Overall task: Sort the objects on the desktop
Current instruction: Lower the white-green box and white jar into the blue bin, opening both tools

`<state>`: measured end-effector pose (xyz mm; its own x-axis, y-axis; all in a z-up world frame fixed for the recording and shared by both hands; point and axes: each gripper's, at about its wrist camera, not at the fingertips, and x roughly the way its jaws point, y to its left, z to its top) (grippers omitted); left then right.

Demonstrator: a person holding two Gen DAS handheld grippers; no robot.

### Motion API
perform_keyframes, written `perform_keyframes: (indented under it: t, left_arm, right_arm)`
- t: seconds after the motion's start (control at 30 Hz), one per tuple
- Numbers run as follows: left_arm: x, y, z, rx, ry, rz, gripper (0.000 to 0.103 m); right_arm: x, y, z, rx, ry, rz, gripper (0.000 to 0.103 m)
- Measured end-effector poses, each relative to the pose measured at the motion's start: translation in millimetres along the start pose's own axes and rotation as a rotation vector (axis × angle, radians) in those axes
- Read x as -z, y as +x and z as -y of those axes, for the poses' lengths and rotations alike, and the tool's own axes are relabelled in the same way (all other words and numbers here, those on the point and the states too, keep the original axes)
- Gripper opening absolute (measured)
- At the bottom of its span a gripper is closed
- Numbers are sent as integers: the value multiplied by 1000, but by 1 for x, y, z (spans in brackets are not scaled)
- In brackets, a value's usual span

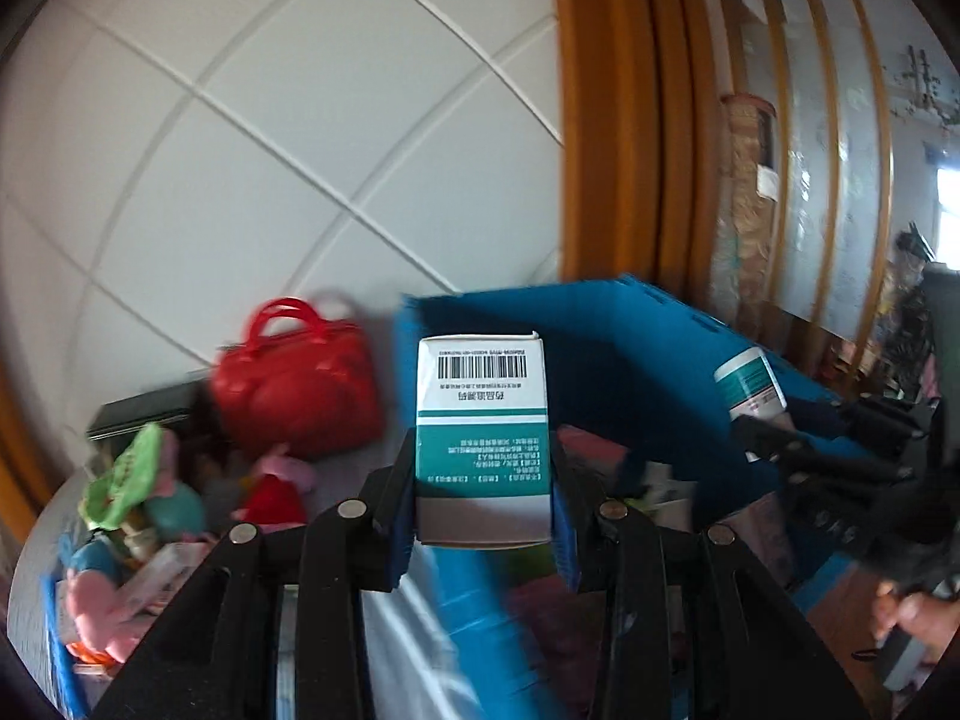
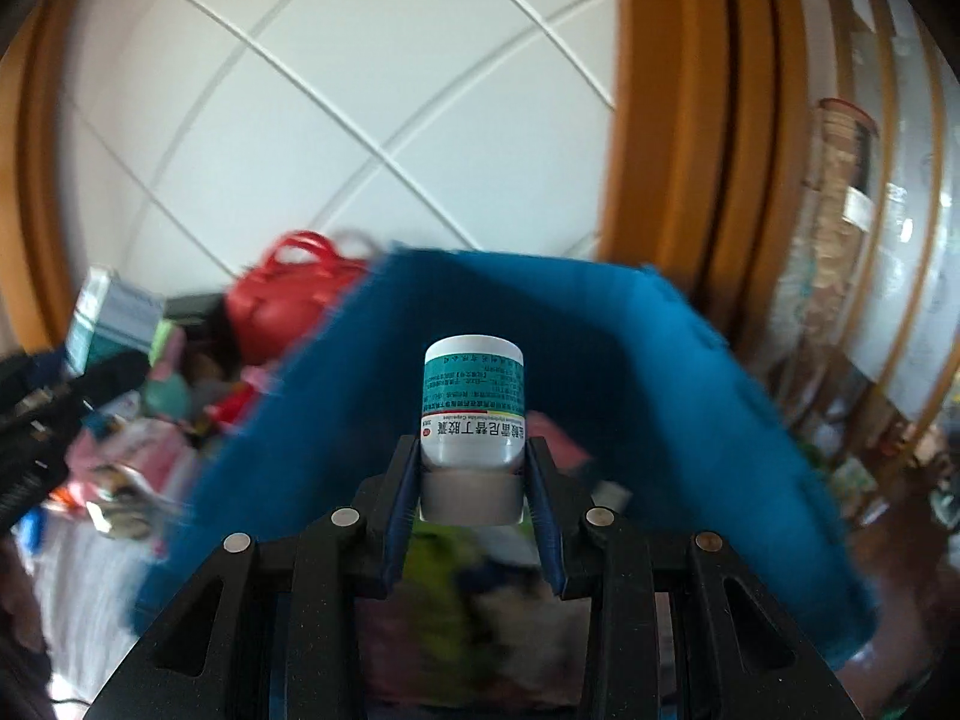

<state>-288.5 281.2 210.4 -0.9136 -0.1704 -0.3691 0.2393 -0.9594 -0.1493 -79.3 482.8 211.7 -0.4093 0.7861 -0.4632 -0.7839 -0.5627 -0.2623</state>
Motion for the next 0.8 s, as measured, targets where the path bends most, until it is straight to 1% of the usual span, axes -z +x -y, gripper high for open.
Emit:
perform_keyframes:
  t: [0.03, 0.1, 0.13, 0.23, 0.3, 0.4, 0.43, 0.47, 0.5, 0.53, 0.67, 0.73, 0.8]
  left_arm:
    - [-4, 9, 10, 19, 5, -22, 36]
    - [-13, 34, 35, 58, 8, -96, 36]
    - [-16, 40, 42, 68, 14, -116, 36]
    - [-20, 77, 67, 52, 52, -202, 36]
    - [-20, 99, 72, 49, 49, -264, 36]
    - [-13, 118, 76, 62, 31, -338, 36]
    - [-9, 121, 74, 64, 29, -356, 36]
    - [-6, 123, 77, 73, 23, -375, 36]
    - [-4, 125, 78, 89, 20, -389, 36]
    - [-2, 126, 81, 85, 31, -398, 36]
    - [3, 127, 88, 75, 57, -412, 36]
    - [4, 129, 86, 81, 51, -430, 36]
    - [5, 129, 85, 72, 42, -435, 36]
  right_arm:
    - [1, 7, 11, 18, -5, -17, 34]
    - [4, 17, 30, 35, -11, -42, 34]
    - [5, 22, 38, 40, -13, -55, 34]
    - [7, 38, 58, 47, -22, -97, 34]
    - [7, 47, 65, 62, -36, -123, 34]
    - [10, 57, 77, 72, -31, -155, 34]
    - [13, 59, 80, 62, -26, -160, 34]
    - [12, 59, 83, 23, -7, -158, 34]
    - [12, 59, 87, 17, -11, -147, 34]
    - [13, 59, 86, 28, -20, -148, 34]
    - [12, 66, 87, 17, -23, -170, 34]
    - [12, 67, 88, 7, -16, -177, 34]
    - [11, 71, 92, 8, -7, -187, 34]
